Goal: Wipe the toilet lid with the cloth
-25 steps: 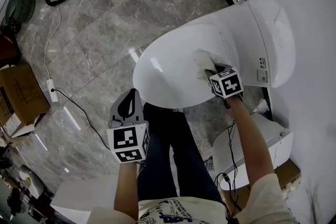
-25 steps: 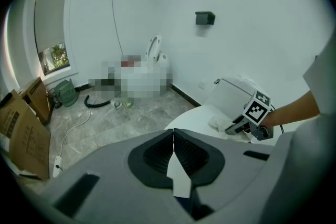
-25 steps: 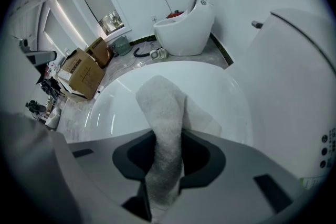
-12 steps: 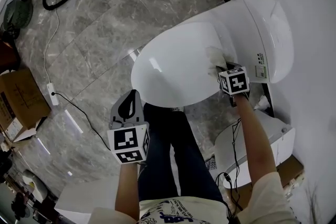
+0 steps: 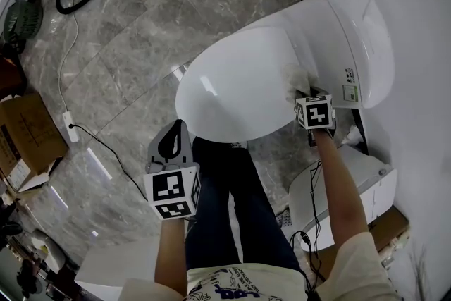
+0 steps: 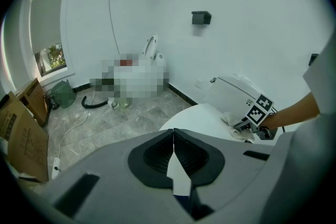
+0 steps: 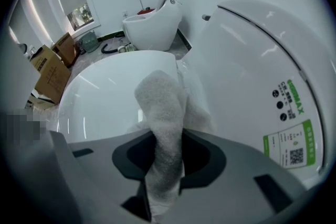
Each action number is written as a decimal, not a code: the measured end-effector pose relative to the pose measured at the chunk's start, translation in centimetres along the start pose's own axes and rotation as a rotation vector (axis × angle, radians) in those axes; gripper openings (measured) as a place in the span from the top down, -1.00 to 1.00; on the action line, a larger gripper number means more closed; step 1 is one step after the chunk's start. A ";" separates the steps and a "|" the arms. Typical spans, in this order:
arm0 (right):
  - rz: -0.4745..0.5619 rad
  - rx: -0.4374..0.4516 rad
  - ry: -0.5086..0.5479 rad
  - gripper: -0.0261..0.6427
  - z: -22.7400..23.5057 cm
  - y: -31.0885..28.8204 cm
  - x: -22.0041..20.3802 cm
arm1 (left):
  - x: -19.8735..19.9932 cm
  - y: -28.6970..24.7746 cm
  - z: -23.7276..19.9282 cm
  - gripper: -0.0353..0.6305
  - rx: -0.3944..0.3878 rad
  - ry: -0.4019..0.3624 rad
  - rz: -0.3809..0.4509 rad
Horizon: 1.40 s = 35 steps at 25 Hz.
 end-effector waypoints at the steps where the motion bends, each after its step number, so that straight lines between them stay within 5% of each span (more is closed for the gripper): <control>1: -0.004 -0.011 -0.013 0.61 0.0 0.0 -0.3 | 0.0 0.0 -0.1 0.87 0.001 0.001 -0.001; 19: -0.020 -0.125 -0.249 0.61 -2.8 1.3 -4.8 | -0.3 0.2 0.0 0.87 -0.002 0.023 -0.001; 35: -0.088 -0.116 -0.232 0.61 -10.8 1.7 -7.4 | -1.1 0.3 0.0 0.87 0.003 0.037 -0.007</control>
Point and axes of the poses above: the fingertips, and each gripper's own axes: y backward along the fingers, z to its right, x out of its top, the point moved 6 cm from there along y, backward along the fingers, and after that the axes turned 9 degrees about y, right-handed, at the moved point
